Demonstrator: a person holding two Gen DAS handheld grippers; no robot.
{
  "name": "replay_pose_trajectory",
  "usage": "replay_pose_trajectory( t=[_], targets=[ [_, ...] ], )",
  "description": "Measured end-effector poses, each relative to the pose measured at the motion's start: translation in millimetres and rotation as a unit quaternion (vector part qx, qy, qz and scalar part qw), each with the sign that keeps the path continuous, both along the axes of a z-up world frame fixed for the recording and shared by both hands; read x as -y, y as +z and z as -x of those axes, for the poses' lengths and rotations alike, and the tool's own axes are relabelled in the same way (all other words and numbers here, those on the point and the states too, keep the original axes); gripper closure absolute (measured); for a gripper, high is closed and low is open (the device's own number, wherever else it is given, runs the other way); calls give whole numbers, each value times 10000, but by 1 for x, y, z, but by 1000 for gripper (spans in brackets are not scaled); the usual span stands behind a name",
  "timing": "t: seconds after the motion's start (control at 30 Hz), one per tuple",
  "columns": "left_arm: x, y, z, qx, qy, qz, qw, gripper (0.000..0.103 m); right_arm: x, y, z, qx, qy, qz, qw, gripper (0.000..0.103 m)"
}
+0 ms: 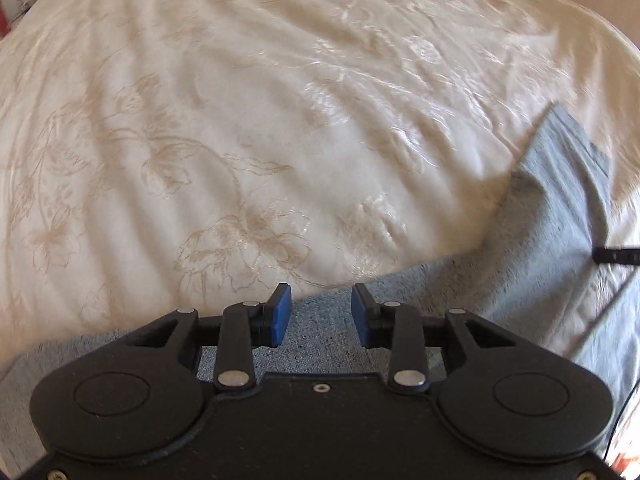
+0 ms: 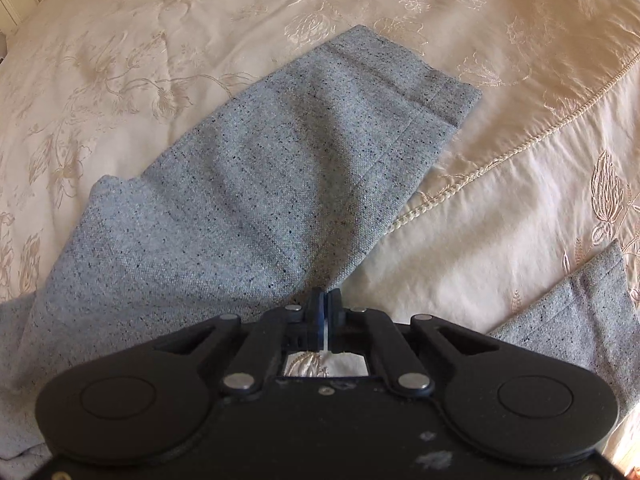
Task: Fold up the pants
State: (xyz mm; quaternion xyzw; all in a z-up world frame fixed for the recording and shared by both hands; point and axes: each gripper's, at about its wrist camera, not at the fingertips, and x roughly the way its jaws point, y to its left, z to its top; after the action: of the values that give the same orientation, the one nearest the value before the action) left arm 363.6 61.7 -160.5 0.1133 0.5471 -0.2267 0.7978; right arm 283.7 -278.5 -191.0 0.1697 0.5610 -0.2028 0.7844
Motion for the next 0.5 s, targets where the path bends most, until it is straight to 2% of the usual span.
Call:
replay_pose_trajectory(
  t=[0.1,0.3,0.43,0.5],
  targets=[
    [2,-5,6,-39,-596,-189,9980,58,0,0,0,-28,-38,-6,10000,101],
    [4,-27,-3,-191,-1117,-662,9913,57,-2,-3,-4,-95,-24,41,9999,100],
    [9,-39,-8,-332,-1232,-755,9889,57,-1,-5,-5,-122,-25,44,9999,99],
    [9,-41,-8,-356,-1215,-639,9899,63,-1,-5,-5,-127,-42,40,9999,99]
  ],
)
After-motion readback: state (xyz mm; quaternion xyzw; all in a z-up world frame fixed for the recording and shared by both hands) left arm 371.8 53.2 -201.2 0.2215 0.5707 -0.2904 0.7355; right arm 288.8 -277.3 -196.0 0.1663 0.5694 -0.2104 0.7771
